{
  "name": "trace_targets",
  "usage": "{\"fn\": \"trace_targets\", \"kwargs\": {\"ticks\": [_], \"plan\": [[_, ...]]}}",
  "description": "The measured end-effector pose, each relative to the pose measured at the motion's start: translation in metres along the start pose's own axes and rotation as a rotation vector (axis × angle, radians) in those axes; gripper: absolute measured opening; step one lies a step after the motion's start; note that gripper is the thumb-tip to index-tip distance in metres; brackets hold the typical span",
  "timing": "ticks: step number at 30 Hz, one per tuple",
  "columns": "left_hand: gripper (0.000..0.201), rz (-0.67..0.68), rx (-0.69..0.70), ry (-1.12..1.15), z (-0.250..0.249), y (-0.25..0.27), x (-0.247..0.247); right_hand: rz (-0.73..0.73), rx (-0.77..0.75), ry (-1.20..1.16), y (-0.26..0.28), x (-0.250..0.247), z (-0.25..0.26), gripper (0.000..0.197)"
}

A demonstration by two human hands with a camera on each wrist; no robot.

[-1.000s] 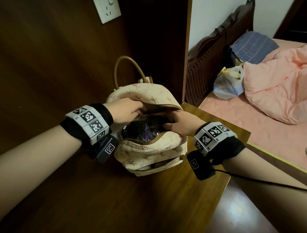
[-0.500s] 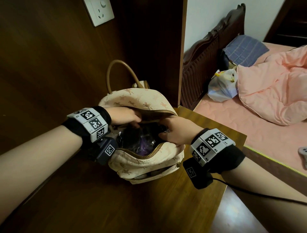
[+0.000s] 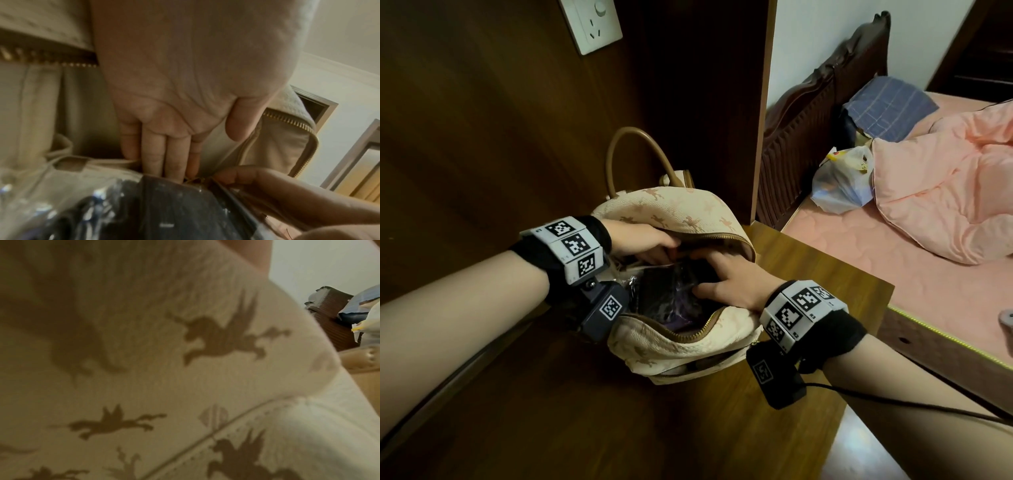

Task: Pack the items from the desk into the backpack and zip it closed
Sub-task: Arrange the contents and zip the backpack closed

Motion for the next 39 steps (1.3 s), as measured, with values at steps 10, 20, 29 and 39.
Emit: {"fn": "trace_targets", "kwargs": {"ticks": [10, 20, 29, 39], "plan": [[0.027, 0.007, 0.094, -0.311, -0.019, -0.005, 0.001, -0.017, -0.059, -0.056, 0.002, 0.003, 0.001, 0.079], [0.011, -0.273, 0.267, -0.525, -0.04, -0.002, -0.009, -0.061, -0.138, -0.054, 0.003, 0.004, 0.002, 0.073], [0.015, -0.368, 0.295, -0.548, -0.042, 0.001, -0.013, -0.08, -0.124, -0.071, 0.006, 0.002, 0.001, 0.068], [0.024, -0.499, 0.318, -1.034, -0.064, 0.023, 0.012, -0.09, -0.066, -0.067, 0.005, 0.002, 0.001, 0.072]]}}
Point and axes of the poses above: each hand's wrist, its own y-axis away from the middle knuckle, its own x-axis out of the palm, z = x × y, the point moved 10 cm from there along -y, towards the middle knuckle, and after that the axes turned 7 degrees about z, right-handed, at the moved point
